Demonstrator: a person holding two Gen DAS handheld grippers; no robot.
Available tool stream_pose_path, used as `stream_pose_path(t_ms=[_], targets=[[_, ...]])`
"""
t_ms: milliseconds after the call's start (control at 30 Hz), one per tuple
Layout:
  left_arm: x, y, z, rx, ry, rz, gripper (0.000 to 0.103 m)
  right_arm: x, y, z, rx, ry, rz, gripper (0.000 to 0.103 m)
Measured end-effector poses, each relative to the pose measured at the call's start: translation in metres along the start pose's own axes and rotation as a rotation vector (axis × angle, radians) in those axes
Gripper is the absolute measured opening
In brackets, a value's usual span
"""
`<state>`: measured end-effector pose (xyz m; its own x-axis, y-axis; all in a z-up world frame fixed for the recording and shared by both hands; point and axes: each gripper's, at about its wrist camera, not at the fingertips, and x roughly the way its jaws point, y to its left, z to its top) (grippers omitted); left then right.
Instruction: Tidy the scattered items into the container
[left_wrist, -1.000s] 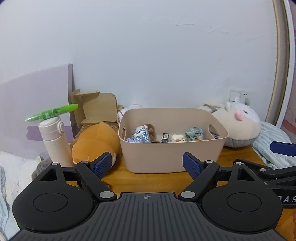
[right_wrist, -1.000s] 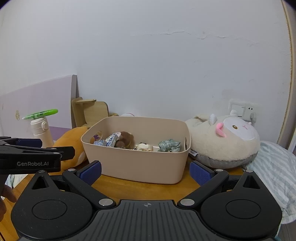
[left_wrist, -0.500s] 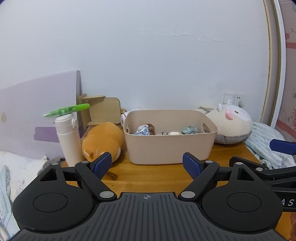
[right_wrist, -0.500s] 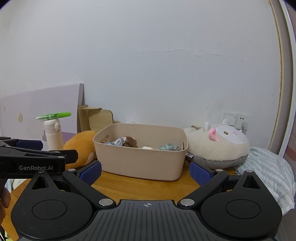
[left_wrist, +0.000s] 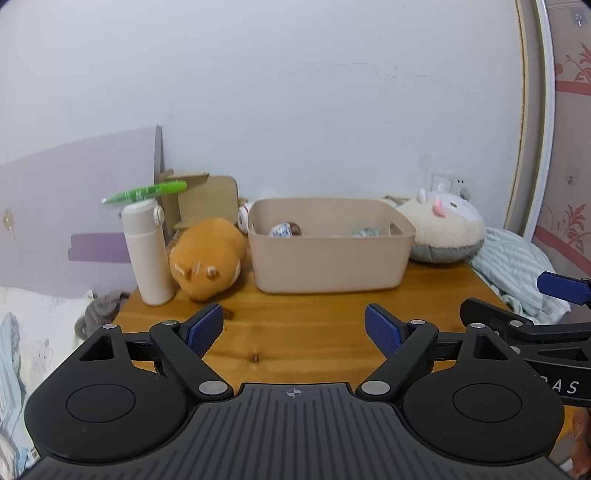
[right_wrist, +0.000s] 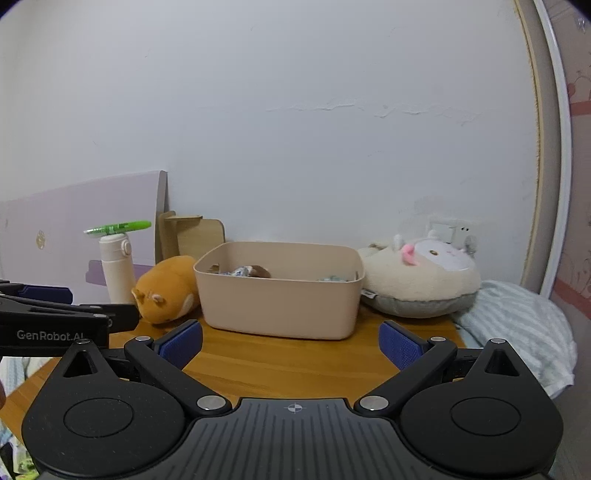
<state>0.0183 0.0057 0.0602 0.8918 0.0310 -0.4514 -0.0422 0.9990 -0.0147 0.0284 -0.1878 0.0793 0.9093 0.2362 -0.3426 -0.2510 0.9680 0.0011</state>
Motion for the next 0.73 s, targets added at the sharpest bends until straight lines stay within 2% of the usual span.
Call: stream_pose_path(t_ms=[367,733], targets=[[-0.013,-0.001,-0.024,-0.016,0.057,-0.029,0.085,-0.018,0.000,-0.018,0.027,0.045,-0.005,0.103],[-0.021,-0.002,-0.027,-0.019,0.030,-0.022,0.085,-0.027,0.003,-0.020,0.041,0.039,0.001,0.103]])
